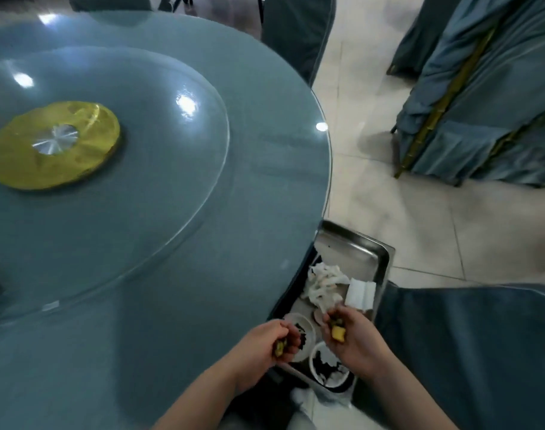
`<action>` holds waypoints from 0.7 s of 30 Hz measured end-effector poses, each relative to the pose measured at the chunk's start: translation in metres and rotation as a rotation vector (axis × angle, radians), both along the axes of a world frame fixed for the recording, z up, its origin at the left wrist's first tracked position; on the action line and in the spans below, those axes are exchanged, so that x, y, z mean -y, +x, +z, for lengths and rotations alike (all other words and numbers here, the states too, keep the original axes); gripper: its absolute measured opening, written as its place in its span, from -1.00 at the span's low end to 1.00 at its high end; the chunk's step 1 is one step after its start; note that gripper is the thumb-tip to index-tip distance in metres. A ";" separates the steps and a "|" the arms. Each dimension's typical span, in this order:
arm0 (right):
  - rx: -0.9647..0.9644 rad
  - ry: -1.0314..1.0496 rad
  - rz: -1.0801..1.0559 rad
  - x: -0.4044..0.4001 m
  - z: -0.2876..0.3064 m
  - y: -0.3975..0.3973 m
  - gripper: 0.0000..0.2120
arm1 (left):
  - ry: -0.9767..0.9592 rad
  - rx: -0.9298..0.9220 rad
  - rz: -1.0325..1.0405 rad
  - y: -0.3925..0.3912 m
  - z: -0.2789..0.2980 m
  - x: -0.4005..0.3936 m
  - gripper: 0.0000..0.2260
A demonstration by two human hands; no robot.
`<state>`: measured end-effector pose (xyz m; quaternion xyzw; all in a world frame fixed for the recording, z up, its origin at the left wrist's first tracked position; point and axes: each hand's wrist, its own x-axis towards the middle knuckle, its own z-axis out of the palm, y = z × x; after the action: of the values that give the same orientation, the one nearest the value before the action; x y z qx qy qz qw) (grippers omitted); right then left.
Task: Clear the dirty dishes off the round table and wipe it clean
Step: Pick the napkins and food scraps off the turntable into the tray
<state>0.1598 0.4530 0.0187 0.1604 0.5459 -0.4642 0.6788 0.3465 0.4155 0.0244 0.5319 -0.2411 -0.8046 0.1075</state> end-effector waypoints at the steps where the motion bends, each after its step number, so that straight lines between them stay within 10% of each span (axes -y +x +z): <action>1: -0.003 0.012 -0.030 -0.010 -0.010 -0.009 -0.77 | 0.007 0.035 -0.012 -0.012 -0.008 -0.007 -0.72; 14: -0.146 0.264 0.167 -0.039 -0.170 -0.032 -0.87 | 0.154 0.459 0.235 -0.072 -0.187 -0.030 -0.85; 21: -0.179 0.205 0.295 -0.017 -0.215 -0.016 -0.79 | 0.199 0.295 0.371 -0.079 -0.244 -0.026 -0.79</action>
<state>0.1443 0.4704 -0.1965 0.1047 0.6660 -0.3141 0.6684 0.2674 0.4413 -0.2196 0.6866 -0.0722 -0.7046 0.1641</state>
